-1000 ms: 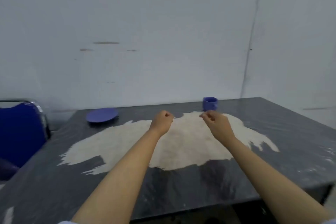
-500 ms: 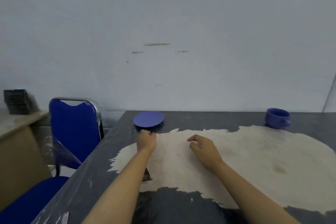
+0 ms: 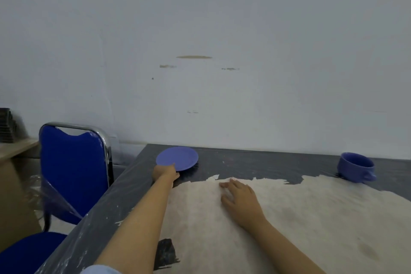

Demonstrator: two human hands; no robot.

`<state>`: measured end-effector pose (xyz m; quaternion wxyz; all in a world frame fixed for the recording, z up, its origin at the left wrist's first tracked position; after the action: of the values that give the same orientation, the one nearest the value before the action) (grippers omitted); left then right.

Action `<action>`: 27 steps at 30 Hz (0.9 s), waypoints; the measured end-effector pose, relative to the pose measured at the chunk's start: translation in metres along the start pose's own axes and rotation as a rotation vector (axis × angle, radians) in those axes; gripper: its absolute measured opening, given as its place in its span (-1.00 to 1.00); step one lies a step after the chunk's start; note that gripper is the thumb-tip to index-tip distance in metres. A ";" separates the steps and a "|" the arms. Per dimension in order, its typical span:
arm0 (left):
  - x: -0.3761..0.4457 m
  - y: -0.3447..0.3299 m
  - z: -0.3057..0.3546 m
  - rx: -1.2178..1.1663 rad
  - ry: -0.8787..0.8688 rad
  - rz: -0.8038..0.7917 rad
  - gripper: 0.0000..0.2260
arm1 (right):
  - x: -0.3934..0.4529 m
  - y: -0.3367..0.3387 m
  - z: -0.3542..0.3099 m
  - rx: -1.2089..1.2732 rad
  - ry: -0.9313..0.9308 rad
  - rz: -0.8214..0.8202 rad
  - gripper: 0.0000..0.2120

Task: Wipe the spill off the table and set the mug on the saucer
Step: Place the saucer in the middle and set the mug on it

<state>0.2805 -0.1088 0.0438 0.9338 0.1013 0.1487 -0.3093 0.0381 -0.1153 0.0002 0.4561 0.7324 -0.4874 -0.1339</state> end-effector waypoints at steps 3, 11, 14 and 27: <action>0.006 -0.003 -0.001 -0.177 0.070 -0.009 -0.52 | 0.002 0.000 0.000 -0.015 0.002 -0.002 -0.58; -0.005 0.003 -0.019 -0.158 0.023 -0.141 -0.63 | 0.002 0.015 -0.004 0.388 -0.107 0.111 -0.65; -0.021 -0.001 -0.022 -0.135 -0.018 -0.232 -0.64 | 0.002 0.029 0.000 0.509 -0.185 0.156 -0.66; -0.149 -0.078 -0.049 0.020 -0.095 -0.798 -0.70 | -0.057 0.118 0.068 0.451 -0.420 0.373 -0.66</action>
<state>0.1087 -0.0745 0.0415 0.7452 0.0304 0.1302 -0.6533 -0.1033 -0.1172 0.0430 0.1895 0.6697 -0.7130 -0.0848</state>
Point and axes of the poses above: each hand's wrist, its own x-axis towards the middle knuckle, its own y-axis out of the back of the hand, z = x × y, the point moved 1 cm from there along x, towards the middle knuckle, and after that the axes turned 7 degrees about x, right-handed, at the moved point
